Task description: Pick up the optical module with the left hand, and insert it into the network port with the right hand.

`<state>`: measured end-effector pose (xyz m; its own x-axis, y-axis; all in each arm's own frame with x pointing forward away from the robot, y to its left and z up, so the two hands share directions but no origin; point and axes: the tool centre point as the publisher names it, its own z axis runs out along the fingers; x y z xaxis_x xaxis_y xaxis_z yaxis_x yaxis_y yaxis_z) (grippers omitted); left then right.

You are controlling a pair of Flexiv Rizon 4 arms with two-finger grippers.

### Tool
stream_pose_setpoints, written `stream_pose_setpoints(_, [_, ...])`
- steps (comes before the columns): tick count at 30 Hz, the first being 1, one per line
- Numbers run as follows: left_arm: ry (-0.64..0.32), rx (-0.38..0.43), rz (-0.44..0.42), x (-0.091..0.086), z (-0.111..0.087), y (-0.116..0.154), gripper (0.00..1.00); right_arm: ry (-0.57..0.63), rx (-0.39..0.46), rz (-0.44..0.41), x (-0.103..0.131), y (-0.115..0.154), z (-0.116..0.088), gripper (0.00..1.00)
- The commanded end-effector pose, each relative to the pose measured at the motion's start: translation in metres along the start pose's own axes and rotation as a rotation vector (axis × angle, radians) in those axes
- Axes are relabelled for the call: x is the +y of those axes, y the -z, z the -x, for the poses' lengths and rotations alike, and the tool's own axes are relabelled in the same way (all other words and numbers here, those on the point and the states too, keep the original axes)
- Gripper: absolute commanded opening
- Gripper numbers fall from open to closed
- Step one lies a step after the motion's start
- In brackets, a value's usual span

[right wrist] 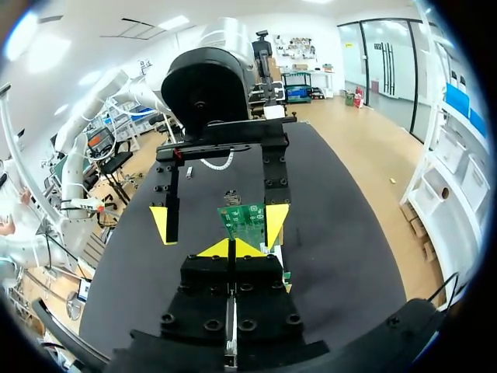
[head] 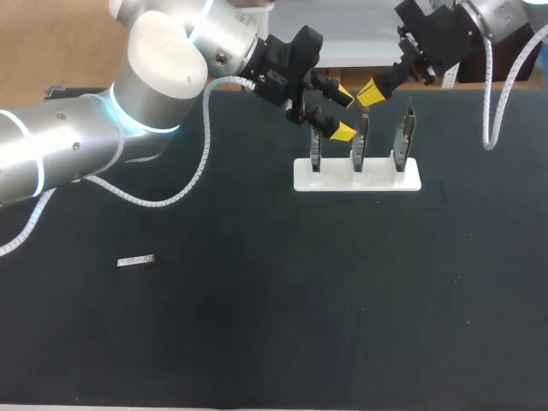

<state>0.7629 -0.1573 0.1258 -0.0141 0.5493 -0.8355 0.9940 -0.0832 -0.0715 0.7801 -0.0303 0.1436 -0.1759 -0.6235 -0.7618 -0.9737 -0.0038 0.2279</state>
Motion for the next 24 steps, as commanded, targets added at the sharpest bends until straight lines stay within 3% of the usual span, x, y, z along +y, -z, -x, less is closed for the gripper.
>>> stream_pose_setpoints(1, [0.001, 0.002, 0.005, -0.0017, 0.0002, -0.0001, 1.0, -0.004, 0.001, -0.002, 0.0017, -0.003, -0.004, 0.0])
stream_pose_setpoints(24, [0.001, 0.002, 0.005, -0.0017, 0.0002, -0.0001, 1.0, -0.009, -0.007, -0.023, 0.0022, -0.0081, -0.0081, 0.0])
